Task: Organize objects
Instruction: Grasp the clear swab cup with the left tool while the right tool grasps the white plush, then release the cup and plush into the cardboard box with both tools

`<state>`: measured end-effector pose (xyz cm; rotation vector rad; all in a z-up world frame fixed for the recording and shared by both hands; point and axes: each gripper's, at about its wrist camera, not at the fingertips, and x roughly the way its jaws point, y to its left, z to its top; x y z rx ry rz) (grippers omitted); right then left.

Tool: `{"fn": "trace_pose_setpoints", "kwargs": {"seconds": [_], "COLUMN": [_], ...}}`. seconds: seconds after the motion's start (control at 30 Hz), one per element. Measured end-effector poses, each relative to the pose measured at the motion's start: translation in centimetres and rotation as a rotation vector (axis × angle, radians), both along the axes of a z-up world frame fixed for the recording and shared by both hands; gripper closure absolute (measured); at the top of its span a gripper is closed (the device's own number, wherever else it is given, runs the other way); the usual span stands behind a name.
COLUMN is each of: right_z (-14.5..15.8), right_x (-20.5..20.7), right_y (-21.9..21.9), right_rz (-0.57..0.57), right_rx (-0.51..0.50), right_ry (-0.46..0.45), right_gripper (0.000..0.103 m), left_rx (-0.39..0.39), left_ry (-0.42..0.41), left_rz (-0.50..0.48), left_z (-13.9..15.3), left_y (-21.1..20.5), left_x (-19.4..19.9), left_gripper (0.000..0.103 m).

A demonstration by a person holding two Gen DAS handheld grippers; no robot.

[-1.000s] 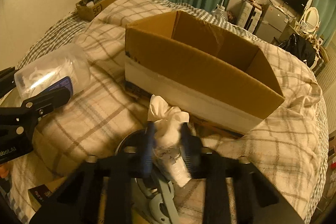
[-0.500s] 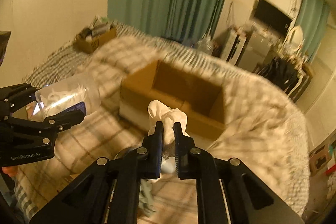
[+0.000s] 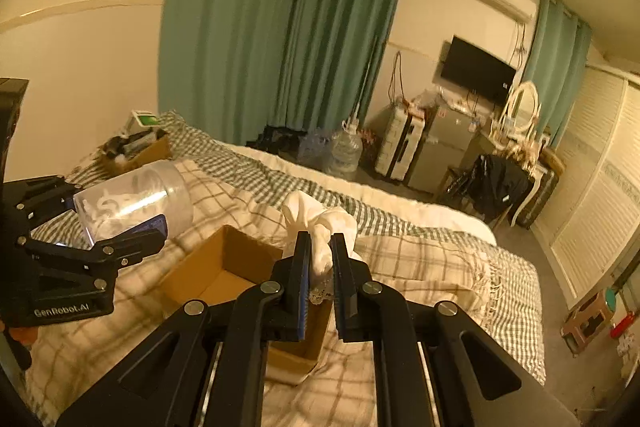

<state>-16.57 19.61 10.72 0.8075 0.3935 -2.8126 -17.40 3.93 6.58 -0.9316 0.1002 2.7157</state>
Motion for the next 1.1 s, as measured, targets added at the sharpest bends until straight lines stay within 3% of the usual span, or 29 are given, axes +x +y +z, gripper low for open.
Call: {"fn": "trace_pose_setpoints", "kwargs": {"seconds": [0.17,0.3,0.43,0.6,0.67,0.8,1.03,1.1], "right_z": [-3.3,-7.7,-11.7,-14.5,-14.7,-13.9,-8.3,-6.1], "right_x": [-5.8,-9.8,-12.6,-13.6,-13.7,-13.1,-9.0,-7.0], "right_y": [0.7,0.6,0.9,1.6,1.7,2.7,4.0,4.1], "right_rz": [-0.012,-0.006,0.002,0.028,0.030,0.013,-0.017,-0.018], "right_rx": [-0.033,-0.058,-0.070,-0.108,-0.116,-0.154,-0.170,-0.167], "right_ry": [-0.086,-0.169,-0.233,-0.263,-0.266,-0.241,-0.152,-0.117], "right_gripper": [0.094,0.094,0.094,0.093,0.090,0.060,0.047,0.043], "left_rx": [-0.009,-0.035,-0.027,-0.046,-0.037,-0.016,-0.091,-0.127], "left_ry": [-0.075,-0.131,-0.194,-0.199,-0.203,-0.185,-0.105,-0.077], "left_rz": [0.001,-0.001,-0.001,-0.012,0.003,0.046,0.064,0.085], "left_z": [-4.3,-8.4,-11.7,-13.6,-13.7,-12.6,-6.9,-4.9], "left_y": [0.5,1.2,1.7,2.2,2.2,1.3,0.9,0.6], "left_x": [-4.5,-7.4,-10.1,-10.9,-11.0,-10.5,-5.9,-3.9], "left_gripper": [0.039,0.039,0.039,0.039,0.038,0.022,0.000,0.000]}}
